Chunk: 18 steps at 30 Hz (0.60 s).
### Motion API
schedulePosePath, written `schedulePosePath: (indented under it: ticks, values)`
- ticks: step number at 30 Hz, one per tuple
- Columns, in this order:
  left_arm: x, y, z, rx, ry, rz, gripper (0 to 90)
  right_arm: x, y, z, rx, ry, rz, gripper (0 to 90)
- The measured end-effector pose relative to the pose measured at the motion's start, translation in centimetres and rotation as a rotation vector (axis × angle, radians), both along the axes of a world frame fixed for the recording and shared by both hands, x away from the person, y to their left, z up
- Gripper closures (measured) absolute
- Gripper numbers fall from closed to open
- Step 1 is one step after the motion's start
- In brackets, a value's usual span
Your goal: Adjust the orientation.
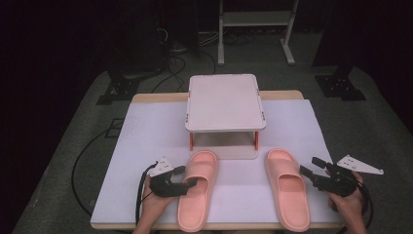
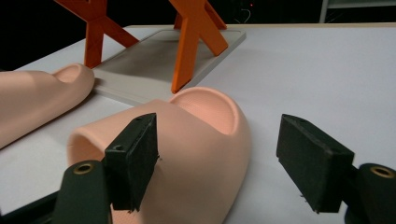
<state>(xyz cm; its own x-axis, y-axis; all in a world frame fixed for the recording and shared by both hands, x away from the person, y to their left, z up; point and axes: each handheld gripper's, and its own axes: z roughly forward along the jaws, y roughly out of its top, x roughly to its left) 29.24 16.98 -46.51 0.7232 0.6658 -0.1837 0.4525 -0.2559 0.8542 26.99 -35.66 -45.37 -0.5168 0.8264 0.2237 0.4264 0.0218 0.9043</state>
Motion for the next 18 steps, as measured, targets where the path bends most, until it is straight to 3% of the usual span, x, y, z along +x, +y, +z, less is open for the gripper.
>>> schedulePosePath:
  ticks: [8, 18]
  values:
    - [-0.1, 0.1, 0.0, 0.004, 0.002, 0.010, 32.4, -1.4, 0.7, 0.4, 0.000, -0.026, 0.028, 28.8]
    - [-0.1, 0.3, -0.1, 0.003, 0.008, 0.022, 36.2, -1.9, 1.7, -0.1, -0.048, -0.007, 0.060, 28.9]
